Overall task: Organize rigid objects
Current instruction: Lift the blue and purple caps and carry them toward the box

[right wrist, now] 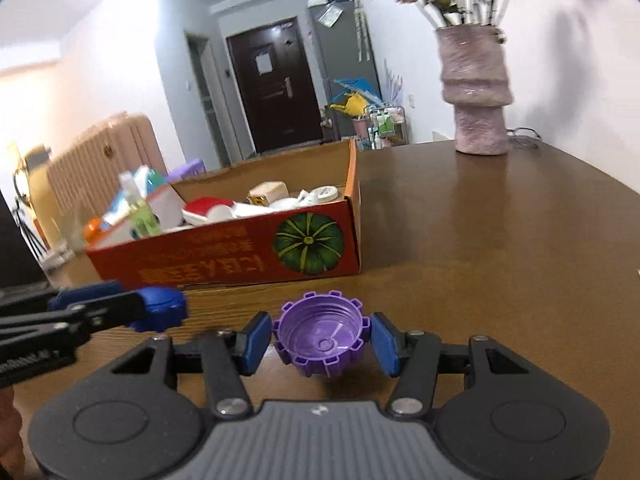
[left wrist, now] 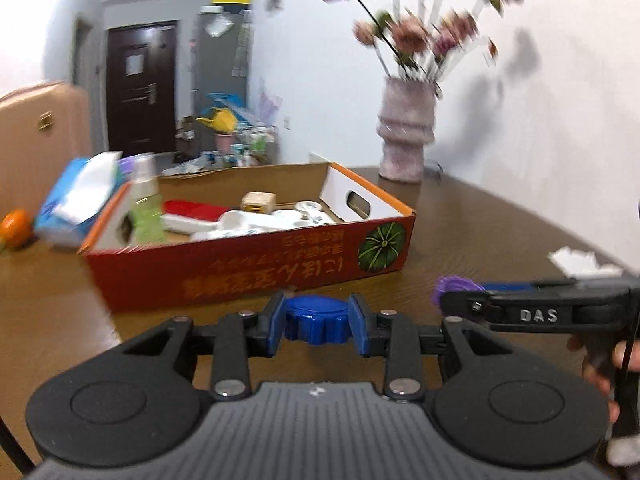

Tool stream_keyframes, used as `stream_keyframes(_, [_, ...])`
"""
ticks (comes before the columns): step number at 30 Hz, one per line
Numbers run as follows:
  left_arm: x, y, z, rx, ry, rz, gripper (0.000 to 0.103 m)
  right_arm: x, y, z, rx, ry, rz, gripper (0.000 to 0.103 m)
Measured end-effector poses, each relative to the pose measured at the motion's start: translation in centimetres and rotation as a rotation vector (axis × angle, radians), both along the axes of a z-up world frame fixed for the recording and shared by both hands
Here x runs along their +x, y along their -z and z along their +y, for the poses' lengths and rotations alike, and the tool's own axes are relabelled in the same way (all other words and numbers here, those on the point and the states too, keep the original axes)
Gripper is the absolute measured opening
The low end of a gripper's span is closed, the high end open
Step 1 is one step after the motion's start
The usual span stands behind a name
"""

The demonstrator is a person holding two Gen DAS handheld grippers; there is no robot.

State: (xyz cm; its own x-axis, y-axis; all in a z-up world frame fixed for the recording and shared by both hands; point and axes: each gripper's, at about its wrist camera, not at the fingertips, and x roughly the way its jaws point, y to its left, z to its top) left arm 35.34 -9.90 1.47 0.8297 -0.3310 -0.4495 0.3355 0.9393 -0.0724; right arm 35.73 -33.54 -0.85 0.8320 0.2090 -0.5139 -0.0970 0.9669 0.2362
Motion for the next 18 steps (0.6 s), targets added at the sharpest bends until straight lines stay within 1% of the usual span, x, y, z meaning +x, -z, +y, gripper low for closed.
stream_keyframes(1, [-1.3,-0.2,0.7,-0.017,-0.021,0.002,0.034,-1.1,-0.2,0.1,-0.001,0.004,-0.002,0.054])
stream_keyframes(6, [-7.2,-1.0,3.6,-0.049,-0.107,0.012,0.034,-6.7,-1.7,1.1,-0.015,-0.001,-0.02,0.054])
stream_keyframes(7, [-8.3,-1.4,4.1,-0.054,-0.116,0.005,0.02,-7.8,-2.2,1.4,-0.023,-0.006,-0.031,0.054])
stream_keyframes(8, [-9.5,-1.8,4.5,-0.054,-0.123,-0.005,0.001,-8.9,-2.8,1.8,-0.029,-0.01,-0.044,0.054])
stream_keyframes(11, [-12.7,-3.2,5.6,-0.076,-0.136,-0.041,0.002,-12.3,-4.6,2.8,-0.042,-0.025,-0.094,0.054])
stream_keyframes(14, [-15.7,-3.9,6.3,-0.085,-0.117,-0.096,0.002,-15.3,-5.9,3.8,-0.061,-0.034,-0.144,0.054])
stream_keyframes(16, [-16.7,-3.0,6.2,-0.061,-0.092,-0.123,0.002,-16.8,-5.9,4.4,-0.067,-0.022,-0.151,0.054])
stream_keyframes(18, [-16.7,-1.1,5.7,-0.014,-0.103,-0.073,0.004,-18.2,-5.4,5.0,-0.071,-0.017,-0.146,0.054])
